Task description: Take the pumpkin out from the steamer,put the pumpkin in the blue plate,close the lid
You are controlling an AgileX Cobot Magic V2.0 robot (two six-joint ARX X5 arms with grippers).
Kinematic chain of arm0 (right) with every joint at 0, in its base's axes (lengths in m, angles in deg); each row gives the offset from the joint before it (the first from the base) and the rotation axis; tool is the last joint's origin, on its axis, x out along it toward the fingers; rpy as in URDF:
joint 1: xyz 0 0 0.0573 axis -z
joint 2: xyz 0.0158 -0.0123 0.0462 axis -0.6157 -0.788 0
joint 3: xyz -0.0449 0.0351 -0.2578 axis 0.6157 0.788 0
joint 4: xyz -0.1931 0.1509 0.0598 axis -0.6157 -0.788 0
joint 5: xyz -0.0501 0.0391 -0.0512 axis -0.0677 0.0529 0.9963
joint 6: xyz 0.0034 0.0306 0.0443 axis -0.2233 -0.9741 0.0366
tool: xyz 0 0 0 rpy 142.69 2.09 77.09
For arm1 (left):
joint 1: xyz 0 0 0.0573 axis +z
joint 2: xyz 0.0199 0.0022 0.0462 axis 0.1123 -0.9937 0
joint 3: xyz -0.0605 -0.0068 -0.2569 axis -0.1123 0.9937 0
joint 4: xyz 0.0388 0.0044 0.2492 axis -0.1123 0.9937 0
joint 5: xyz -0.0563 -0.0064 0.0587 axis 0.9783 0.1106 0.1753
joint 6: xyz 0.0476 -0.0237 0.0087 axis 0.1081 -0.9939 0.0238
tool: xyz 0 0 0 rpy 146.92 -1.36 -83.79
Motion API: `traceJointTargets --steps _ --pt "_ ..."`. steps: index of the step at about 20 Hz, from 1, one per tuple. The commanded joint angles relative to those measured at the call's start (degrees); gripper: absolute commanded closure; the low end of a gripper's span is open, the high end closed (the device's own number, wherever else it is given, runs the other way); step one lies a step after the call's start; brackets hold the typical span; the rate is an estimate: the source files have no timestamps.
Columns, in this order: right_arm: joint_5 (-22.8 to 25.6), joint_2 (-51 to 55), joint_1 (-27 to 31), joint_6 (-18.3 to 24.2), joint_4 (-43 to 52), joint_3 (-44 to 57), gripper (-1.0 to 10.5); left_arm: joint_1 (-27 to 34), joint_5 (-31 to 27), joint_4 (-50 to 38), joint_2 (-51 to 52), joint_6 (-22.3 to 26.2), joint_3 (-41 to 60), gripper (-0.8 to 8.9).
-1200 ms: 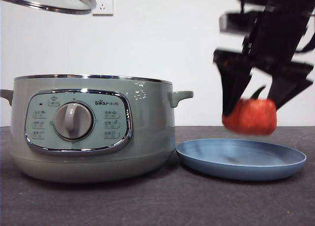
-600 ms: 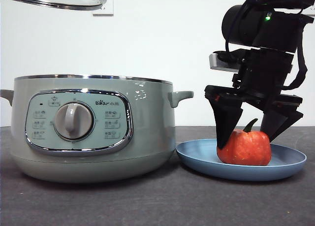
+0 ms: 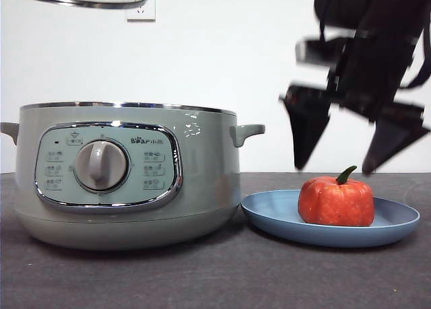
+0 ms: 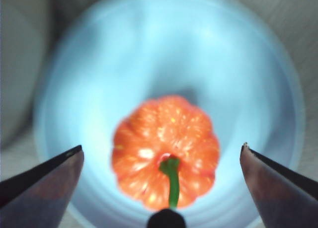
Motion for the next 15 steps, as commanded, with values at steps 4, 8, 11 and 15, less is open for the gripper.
traceJointTargets --steps 4,8,11,15 --pt "-0.1 12.9 -0.1 -1.2 -0.7 0.5 3.8 -0.1 5.2 -3.8 -4.5 -0.7 -1.0 8.21" --pt "-0.1 22.9 -0.1 -1.6 -0.6 0.5 3.8 -0.1 6.8 -6.3 -9.8 -0.7 -1.0 8.22" --pt "0.0 28.8 -0.1 -2.2 -0.7 0.5 3.8 -0.1 8.0 -7.9 -13.4 -1.0 -1.0 8.21" --pt "0.0 34.5 -0.1 -2.6 -0.7 0.5 3.8 -0.9 8.2 -10.2 -17.9 -1.1 -0.9 8.21"
